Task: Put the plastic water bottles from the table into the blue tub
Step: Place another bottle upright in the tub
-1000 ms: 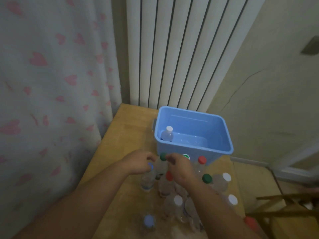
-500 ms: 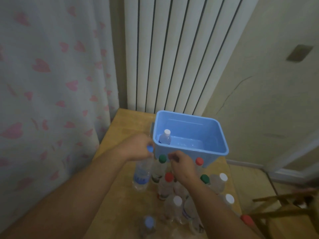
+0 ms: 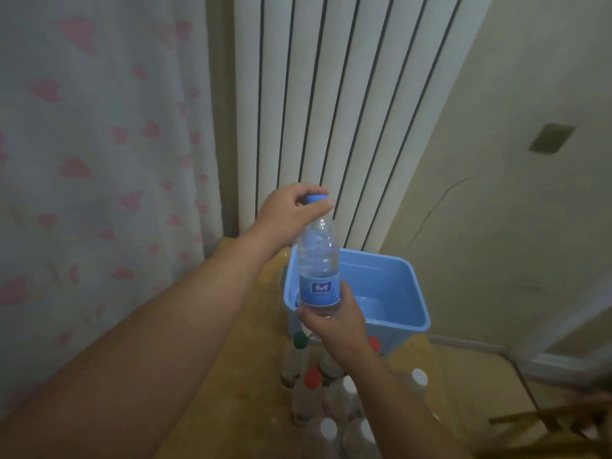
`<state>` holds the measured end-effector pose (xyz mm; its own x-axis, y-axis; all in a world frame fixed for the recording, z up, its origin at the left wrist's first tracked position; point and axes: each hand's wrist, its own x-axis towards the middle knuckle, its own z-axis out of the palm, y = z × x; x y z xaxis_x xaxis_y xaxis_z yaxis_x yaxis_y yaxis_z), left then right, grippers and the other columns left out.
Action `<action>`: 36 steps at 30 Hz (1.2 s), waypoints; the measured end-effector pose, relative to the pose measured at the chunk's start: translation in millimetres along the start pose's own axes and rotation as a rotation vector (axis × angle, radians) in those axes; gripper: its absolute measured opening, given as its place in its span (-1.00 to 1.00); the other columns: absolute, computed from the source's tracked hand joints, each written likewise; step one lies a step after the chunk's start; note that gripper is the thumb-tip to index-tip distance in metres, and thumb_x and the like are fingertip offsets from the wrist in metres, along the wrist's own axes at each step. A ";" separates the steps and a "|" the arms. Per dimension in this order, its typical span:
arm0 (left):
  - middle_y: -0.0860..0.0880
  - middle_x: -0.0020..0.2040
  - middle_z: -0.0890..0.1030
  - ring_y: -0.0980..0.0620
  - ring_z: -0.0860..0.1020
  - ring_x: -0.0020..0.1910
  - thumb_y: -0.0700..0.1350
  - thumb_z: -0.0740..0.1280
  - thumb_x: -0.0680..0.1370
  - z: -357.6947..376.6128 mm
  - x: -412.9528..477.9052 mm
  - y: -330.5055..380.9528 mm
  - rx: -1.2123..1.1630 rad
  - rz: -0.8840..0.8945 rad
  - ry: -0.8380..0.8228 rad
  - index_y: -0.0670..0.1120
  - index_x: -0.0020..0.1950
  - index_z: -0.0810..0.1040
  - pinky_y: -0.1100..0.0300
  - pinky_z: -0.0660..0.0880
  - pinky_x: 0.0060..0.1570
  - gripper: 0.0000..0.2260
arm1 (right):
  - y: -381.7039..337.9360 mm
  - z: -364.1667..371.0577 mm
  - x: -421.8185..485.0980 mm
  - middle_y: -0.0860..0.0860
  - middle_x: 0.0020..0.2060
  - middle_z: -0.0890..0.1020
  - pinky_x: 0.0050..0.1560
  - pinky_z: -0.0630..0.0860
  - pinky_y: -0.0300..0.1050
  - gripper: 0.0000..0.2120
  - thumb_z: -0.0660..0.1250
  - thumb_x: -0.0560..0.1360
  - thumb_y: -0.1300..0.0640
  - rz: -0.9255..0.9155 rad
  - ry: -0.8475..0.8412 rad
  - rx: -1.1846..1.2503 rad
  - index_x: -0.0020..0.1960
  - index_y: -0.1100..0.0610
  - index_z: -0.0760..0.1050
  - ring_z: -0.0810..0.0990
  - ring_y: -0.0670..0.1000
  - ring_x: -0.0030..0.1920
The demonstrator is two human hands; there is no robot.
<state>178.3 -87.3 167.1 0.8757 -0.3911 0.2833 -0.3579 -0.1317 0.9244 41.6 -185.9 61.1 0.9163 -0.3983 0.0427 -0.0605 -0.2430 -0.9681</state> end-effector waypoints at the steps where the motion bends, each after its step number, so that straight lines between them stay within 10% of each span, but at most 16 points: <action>1: 0.11 -0.04 0.60 0.16 0.57 -0.08 0.13 0.43 0.44 6.4 -0.4 -5.6 -0.040 -0.035 -0.005 0.12 0.15 0.61 0.16 0.54 -0.01 -0.70 | 1.3 -2.7 2.2 -0.12 -0.09 0.65 -0.20 0.55 -0.34 -0.52 0.54 0.30 0.09 0.008 0.017 -0.025 0.14 -0.07 0.43 0.63 -0.21 -0.12; 9: 0.01 0.16 0.59 0.04 0.58 0.08 0.21 0.31 0.53 46.0 13.9 -34.8 -0.062 -0.294 -0.087 0.03 0.25 0.50 0.05 0.55 0.07 -0.61 | 24.0 -37.7 25.6 -0.03 -0.03 0.62 -0.05 0.62 -0.11 -0.52 0.44 0.26 0.03 0.131 -0.140 0.042 0.14 -0.07 0.36 0.66 -0.02 -0.03; 17: 0.12 -0.02 0.58 0.17 0.55 -0.08 0.06 0.41 0.51 86.8 53.6 -32.7 0.054 -0.153 -0.021 0.02 0.11 0.51 0.28 0.44 -0.17 -0.77 | 46.7 -63.5 80.7 -0.22 0.00 0.59 -0.09 0.47 -0.32 -0.45 0.54 0.32 0.03 0.063 -0.025 -0.088 0.19 -0.11 0.34 0.58 -0.21 -0.01; 25: 0.04 0.00 0.59 0.05 0.56 0.01 -0.08 0.44 0.50 127.1 70.1 -81.8 0.301 -0.085 -0.215 0.00 0.07 0.49 0.14 0.49 -0.01 -0.80 | 67.2 -82.6 148.1 -0.20 0.17 0.45 0.13 0.55 0.01 -0.36 0.42 0.43 -0.03 0.023 0.003 -0.167 0.42 -0.14 0.21 0.53 -0.08 0.15; 36: 0.07 0.00 0.62 0.02 0.56 0.00 0.00 0.44 0.45 151.7 46.4 -179.3 0.666 -0.218 -0.437 0.08 0.06 0.51 0.08 0.48 0.08 -0.77 | 133.5 -66.0 156.4 0.03 0.19 0.58 0.10 0.46 -0.10 -0.57 0.37 0.45 0.05 0.162 -0.215 -0.444 0.29 0.03 0.39 0.57 0.06 0.15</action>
<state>233.9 -220.0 -24.2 0.7918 -0.5953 -0.1365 -0.4325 -0.7043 0.5629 150.7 -339.0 -45.2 0.9390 -0.2829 -0.1957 -0.3279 -0.5641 -0.7578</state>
